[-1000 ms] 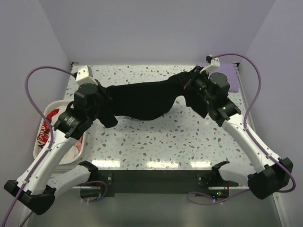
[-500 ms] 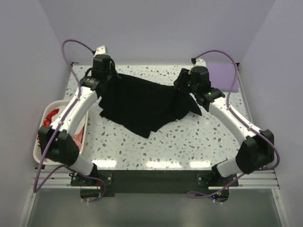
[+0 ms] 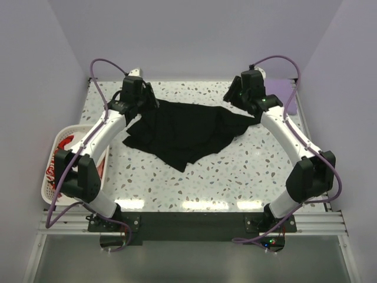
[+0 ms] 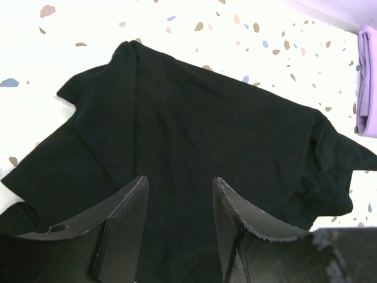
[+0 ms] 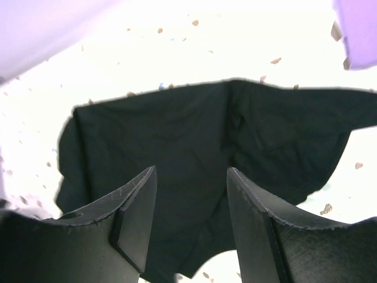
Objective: Fold and stack the t-shirts
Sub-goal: Flatten the tshirt out
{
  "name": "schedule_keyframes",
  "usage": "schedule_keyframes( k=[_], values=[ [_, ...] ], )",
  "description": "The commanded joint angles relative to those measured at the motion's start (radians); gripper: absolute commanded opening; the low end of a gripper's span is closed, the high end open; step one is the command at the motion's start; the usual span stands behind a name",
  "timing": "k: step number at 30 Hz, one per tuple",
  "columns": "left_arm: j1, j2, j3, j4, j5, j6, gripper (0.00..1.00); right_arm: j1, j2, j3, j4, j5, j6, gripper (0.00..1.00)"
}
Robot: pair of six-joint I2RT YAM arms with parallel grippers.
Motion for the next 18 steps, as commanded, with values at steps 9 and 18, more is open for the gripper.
schedule_keyframes(
  k=[9, 18],
  values=[
    [-0.014, -0.044, -0.045, 0.006, 0.002, -0.036, 0.55, -0.154, -0.101, 0.075, -0.117, -0.127, -0.014, 0.61],
    [-0.151, -0.248, -0.354, 0.026, -0.178, -0.165, 0.63, -0.215, -0.152, -0.205, 0.038, -0.312, 0.032, 0.68]
  ],
)
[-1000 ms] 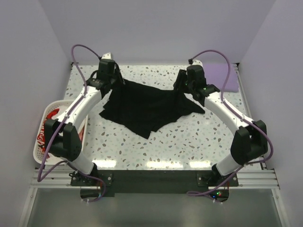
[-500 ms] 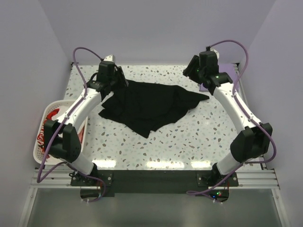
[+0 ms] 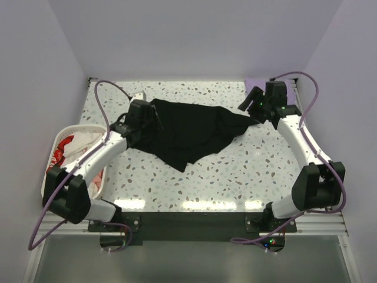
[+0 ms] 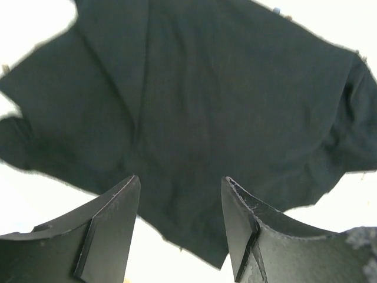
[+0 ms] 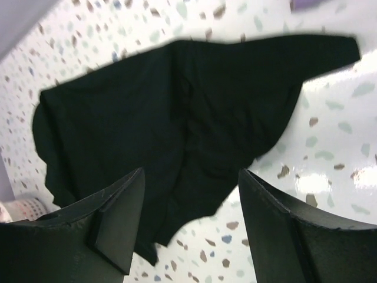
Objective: Fold and stack the t-shirts
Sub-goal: Flatten the tshirt out
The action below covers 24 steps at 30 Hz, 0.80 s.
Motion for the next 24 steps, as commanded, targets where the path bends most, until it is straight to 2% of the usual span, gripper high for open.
schedule_keyframes(
  k=[1, 7, 13, 17, 24],
  values=[
    [-0.100, -0.108, -0.121, 0.055, -0.089, -0.082, 0.63, 0.009, -0.052, -0.097, 0.098, -0.107, 0.035, 0.68],
    [-0.341, -0.077, -0.292, 0.142, -0.144, -0.214, 0.59, 0.008, -0.126, -0.283, 0.181, -0.058, 0.028, 0.68],
    [-0.518, 0.081, -0.243, 0.139, -0.269, -0.215, 0.53, 0.008, -0.178, -0.400, 0.208, 0.002, -0.007, 0.68],
    [-0.584, 0.184, -0.171, 0.089, -0.351, -0.203, 0.49, 0.009, -0.212, -0.449, 0.224, 0.003, -0.014, 0.68],
    [-0.638, 0.286, -0.126, 0.069, -0.419, -0.189, 0.49, 0.008, -0.225, -0.470, 0.233, -0.001, -0.024, 0.68]
  ],
)
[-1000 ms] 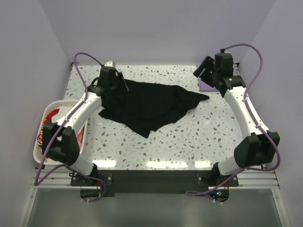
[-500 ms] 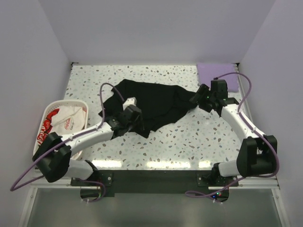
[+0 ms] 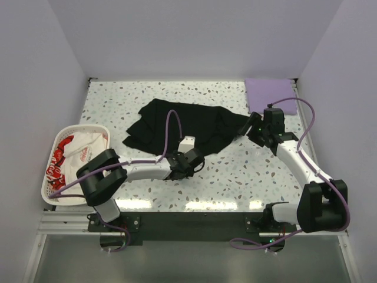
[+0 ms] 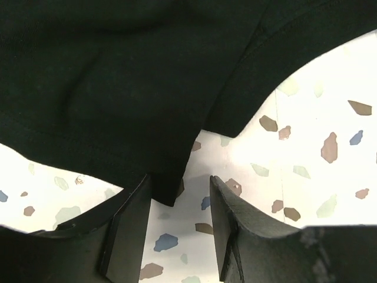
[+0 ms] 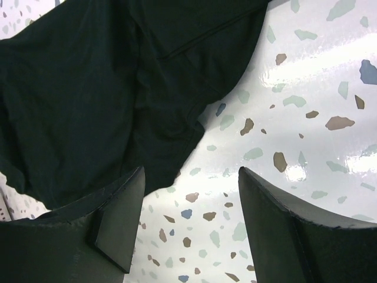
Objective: Fold and stack the t-shirts
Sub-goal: Flatten the tshirt out
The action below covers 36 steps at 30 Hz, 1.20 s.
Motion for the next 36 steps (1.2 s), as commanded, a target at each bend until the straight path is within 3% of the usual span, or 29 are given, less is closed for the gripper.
schedule_keyframes(
  k=[1, 4, 6, 11, 14, 19, 24, 27, 36],
  values=[
    [-0.014, 0.037, 0.047, -0.003, -0.103, 0.000, 0.49, 0.001, -0.028, -0.017, 0.058, 0.014, -0.015, 0.68],
    [-0.014, 0.067, 0.056, -0.030, -0.140, -0.015, 0.48, 0.001, -0.033, -0.029, 0.066, 0.011, -0.014, 0.68],
    [-0.014, 0.067, 0.055, -0.056, -0.162, -0.037, 0.39, 0.002, -0.037, -0.032, 0.066, 0.017, -0.015, 0.68],
    [-0.011, 0.009, 0.020, -0.154, -0.235, -0.120, 0.00, 0.002, -0.037, -0.052, 0.083, 0.027, -0.017, 0.68],
    [-0.013, -0.060, 0.012, -0.257, -0.281, -0.192, 0.00, 0.002, -0.022, -0.059, 0.084, 0.050, -0.021, 0.68],
    [0.012, -0.332, -0.063, -0.381, -0.326, -0.304, 0.00, 0.002, 0.008, -0.054, 0.092, 0.062, -0.020, 0.68],
    [0.117, -0.667, -0.128, -0.375, -0.285, -0.224, 0.00, 0.001, 0.061, -0.019, 0.104, 0.106, -0.014, 0.68],
    [0.160, -0.771, -0.122, -0.391, -0.269, -0.184, 0.00, -0.001, 0.116, 0.009, 0.104, 0.125, -0.009, 0.68],
    [0.165, -0.847, -0.071, -0.501, -0.310, -0.184, 0.00, -0.090, 0.191, 0.009, 0.116, 0.120, -0.018, 0.70]
  ],
)
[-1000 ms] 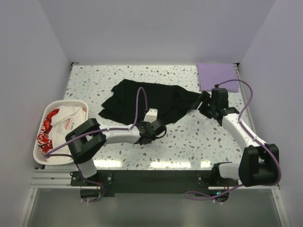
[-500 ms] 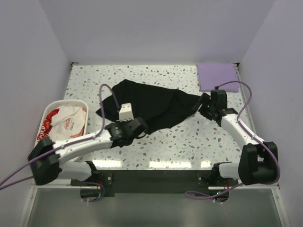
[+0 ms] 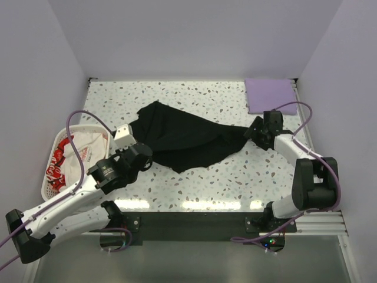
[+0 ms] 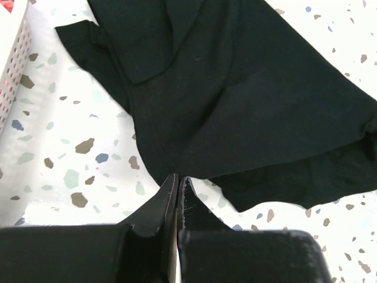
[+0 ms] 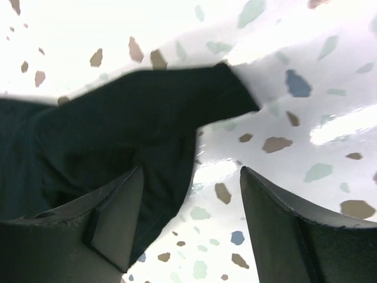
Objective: Fold and stack the t-shirts
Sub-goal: Flatten the tshirt out
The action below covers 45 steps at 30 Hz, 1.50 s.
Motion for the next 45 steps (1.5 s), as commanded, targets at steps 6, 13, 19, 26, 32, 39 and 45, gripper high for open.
schedule_keyframes(
  k=[6, 13, 19, 26, 32, 39, 45],
  values=[
    [0.006, -0.053, 0.038, -0.051, -0.061, 0.026, 0.00, -0.105, 0.034, 0.025, 0.107, -0.034, 0.002, 0.74],
    [0.006, -0.051, 0.044, -0.060, -0.075, 0.031, 0.00, -0.108, 0.125, 0.056, 0.171, -0.115, 0.059, 0.74],
    [0.008, -0.053, 0.050, -0.059, -0.086, 0.040, 0.00, -0.108, 0.131, 0.041, 0.222, -0.166, 0.122, 0.65],
    [0.008, -0.045, 0.106, -0.065, -0.116, 0.061, 0.00, -0.108, 0.069, 0.108, 0.127, -0.132, 0.105, 0.20],
    [0.009, -0.031, 0.230, -0.100, -0.171, 0.098, 0.00, -0.111, -0.056, 0.199, 0.002, -0.107, 0.070, 0.00],
    [0.009, -0.014, 0.428, -0.109, -0.251, 0.175, 0.00, -0.131, -0.214, 0.378, -0.169, -0.117, 0.064, 0.00],
    [0.009, 0.018, 0.653, -0.094, -0.280, 0.270, 0.00, -0.135, -0.288, 0.648, -0.344, -0.112, 0.062, 0.00]
  ],
)
